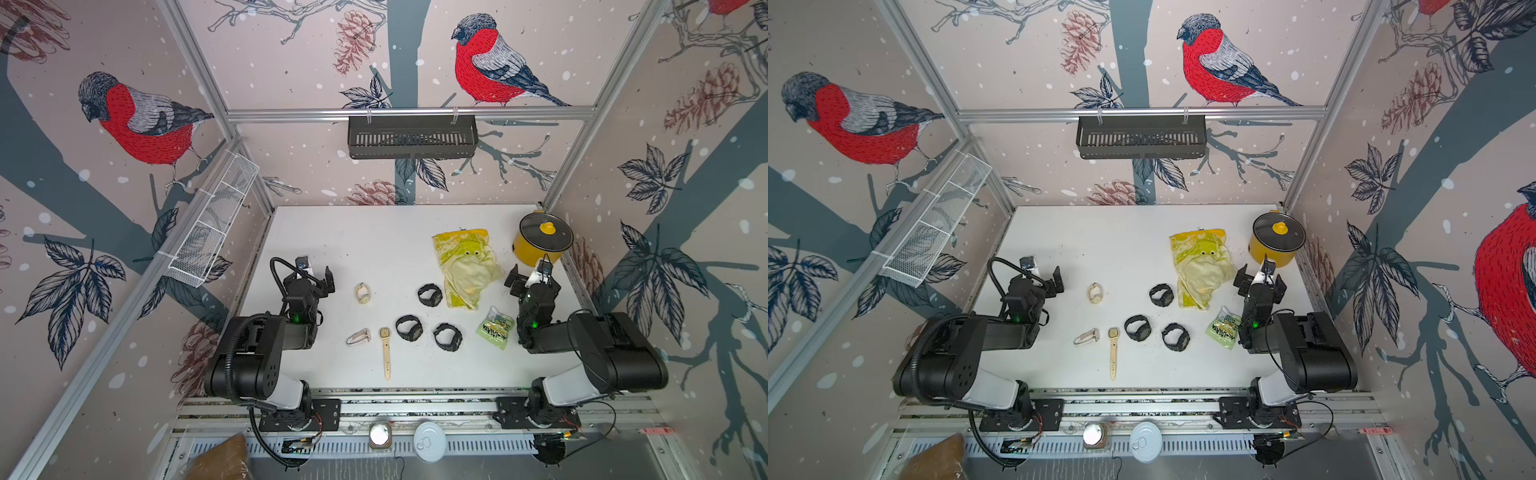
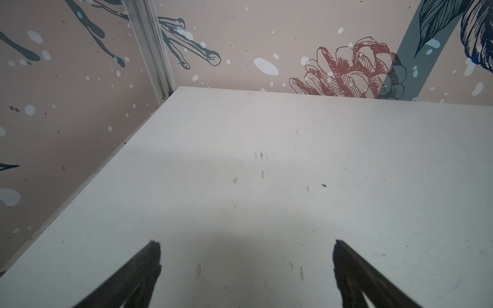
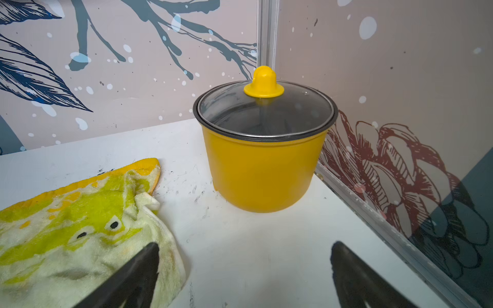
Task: Wipe the watch dial
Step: Pick up the watch at the center of the board.
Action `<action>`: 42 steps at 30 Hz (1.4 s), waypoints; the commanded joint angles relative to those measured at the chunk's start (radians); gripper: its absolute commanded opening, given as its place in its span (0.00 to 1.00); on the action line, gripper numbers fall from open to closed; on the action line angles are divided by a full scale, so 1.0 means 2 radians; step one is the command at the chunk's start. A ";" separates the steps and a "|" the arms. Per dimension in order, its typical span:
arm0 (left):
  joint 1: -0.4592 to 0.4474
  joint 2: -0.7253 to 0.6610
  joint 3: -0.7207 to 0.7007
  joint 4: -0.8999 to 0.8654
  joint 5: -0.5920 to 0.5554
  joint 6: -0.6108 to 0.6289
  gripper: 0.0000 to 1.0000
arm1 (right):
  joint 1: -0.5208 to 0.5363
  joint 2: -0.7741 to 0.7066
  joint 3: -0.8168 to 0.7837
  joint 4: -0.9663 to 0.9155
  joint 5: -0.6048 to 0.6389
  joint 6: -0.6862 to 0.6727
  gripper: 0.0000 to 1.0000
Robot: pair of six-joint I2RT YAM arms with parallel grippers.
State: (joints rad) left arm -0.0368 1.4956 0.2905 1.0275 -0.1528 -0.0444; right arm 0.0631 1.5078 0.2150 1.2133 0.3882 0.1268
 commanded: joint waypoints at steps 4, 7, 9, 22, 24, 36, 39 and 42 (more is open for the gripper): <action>0.000 0.000 0.004 0.025 0.007 0.004 1.00 | 0.000 -0.001 0.000 0.018 -0.003 -0.006 0.99; 0.001 0.000 0.004 0.025 0.007 0.004 1.00 | 0.000 0.000 0.000 0.018 -0.003 -0.006 1.00; 0.002 0.000 0.004 0.026 0.008 0.004 1.00 | -0.001 0.000 0.001 0.017 -0.004 -0.005 1.00; 0.012 -0.002 0.001 0.027 0.029 -0.002 1.00 | -0.016 -0.025 -0.001 -0.001 -0.025 0.005 1.00; 0.012 -0.003 0.000 0.028 0.030 -0.002 1.00 | -0.008 -0.050 -0.001 -0.023 -0.012 -0.001 1.00; -0.008 -0.174 0.054 -0.191 0.093 -0.022 1.00 | 0.038 -0.299 0.068 -0.353 -0.014 0.098 0.99; -0.009 -0.200 0.069 -0.252 0.087 -0.114 1.00 | 0.046 -0.338 0.087 -0.426 -0.048 0.140 1.00; -0.008 -0.205 0.086 -0.326 0.030 -0.210 1.00 | 0.055 -0.372 0.097 -0.488 -0.079 0.160 1.00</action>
State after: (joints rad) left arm -0.0551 1.0924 0.4377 0.5785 -0.0006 -0.2394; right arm 0.1642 0.7979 0.3962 0.4236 0.3004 0.3698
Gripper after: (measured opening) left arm 0.997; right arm 0.995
